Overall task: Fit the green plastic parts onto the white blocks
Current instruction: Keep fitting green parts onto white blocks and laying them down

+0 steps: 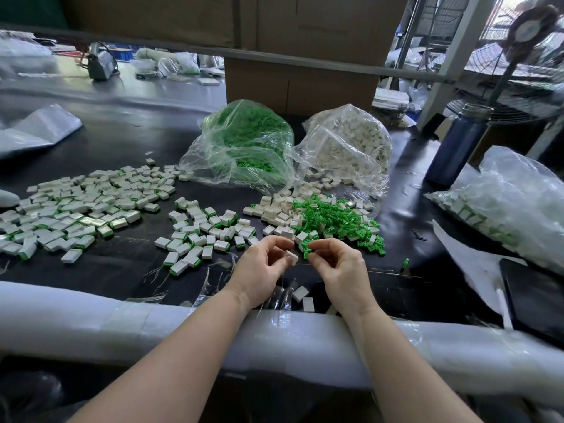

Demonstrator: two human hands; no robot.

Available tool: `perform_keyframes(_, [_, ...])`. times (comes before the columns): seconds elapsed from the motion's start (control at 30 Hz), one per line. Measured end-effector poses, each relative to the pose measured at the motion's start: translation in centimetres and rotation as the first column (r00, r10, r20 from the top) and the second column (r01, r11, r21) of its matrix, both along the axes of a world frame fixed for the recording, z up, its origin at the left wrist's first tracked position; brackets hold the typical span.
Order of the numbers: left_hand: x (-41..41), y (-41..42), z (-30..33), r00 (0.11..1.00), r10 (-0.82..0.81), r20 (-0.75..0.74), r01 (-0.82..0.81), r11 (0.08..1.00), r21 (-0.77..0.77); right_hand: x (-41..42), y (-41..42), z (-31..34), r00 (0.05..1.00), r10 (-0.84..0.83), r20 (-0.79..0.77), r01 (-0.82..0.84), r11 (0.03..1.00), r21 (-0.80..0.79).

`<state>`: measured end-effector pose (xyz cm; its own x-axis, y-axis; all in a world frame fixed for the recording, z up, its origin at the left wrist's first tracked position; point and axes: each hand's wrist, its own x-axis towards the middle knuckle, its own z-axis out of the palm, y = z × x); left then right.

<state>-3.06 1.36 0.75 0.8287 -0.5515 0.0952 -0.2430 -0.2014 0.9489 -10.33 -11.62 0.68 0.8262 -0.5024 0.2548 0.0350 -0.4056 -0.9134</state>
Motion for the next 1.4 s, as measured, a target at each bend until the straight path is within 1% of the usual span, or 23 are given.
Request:
perform_keyframes(0.13, [0.02,-0.03,-0.08,0.999,0.009,0.051,-0.012,0.999,0.051,-0.04,-0.05,-0.02,1.000,-0.014,-0.016,0.014,1.000,-0.019])
perform_keyframes(0.23, [0.06,-0.04,-0.11,0.999,0.021,0.047,-0.023,0.999,0.045,-0.14,-0.06,0.01,1.000,-0.006,-0.013,0.005,1.000,-0.021])
perform_keyframes(0.4, [-0.09,-0.09,-0.12,0.998,-0.058,0.034,0.057,0.998,0.028,-0.23,0.00,0.30,0.999,0.029,0.021,-0.029,0.999,0.022])
perform_keyframes(0.53, [0.07,-0.01,-0.26,0.997,-0.064,0.049,0.062,0.997,0.053,-0.28,0.12,0.50,0.997,0.066,0.036,-0.067,0.997,0.033])
perform_keyframes(0.7, [0.06,-0.06,-0.21,0.995,-0.080,0.065,0.074,0.993,0.093,-0.33,0.23,0.53,0.997,0.080,0.000,-0.080,0.995,0.053])
perform_keyframes(0.9, [0.12,0.05,-0.17,0.994,-0.064,0.087,0.053,0.991,0.122,-0.36,0.34,0.38,0.995,0.061,-0.085,-0.063,0.998,-0.025])
perform_keyframes(1.03, [0.12,0.04,-0.10,0.998,-0.046,0.051,0.042,0.995,0.088,-0.45,0.36,0.52,0.994,0.074,-0.080,-0.073,0.997,0.008])
perform_keyframes(1.2, [-0.05,-0.05,-0.12,0.998,-0.065,0.012,0.064,0.996,0.070,-0.47,0.27,0.56,0.992,0.082,-0.092,-0.079,0.996,0.036])
perform_keyframes(1.4, [-0.20,0.07,0.04,0.995,-0.083,0.060,0.075,0.988,0.135,-0.51,0.13,0.52,0.988,0.103,-0.112,-0.096,0.993,0.063])
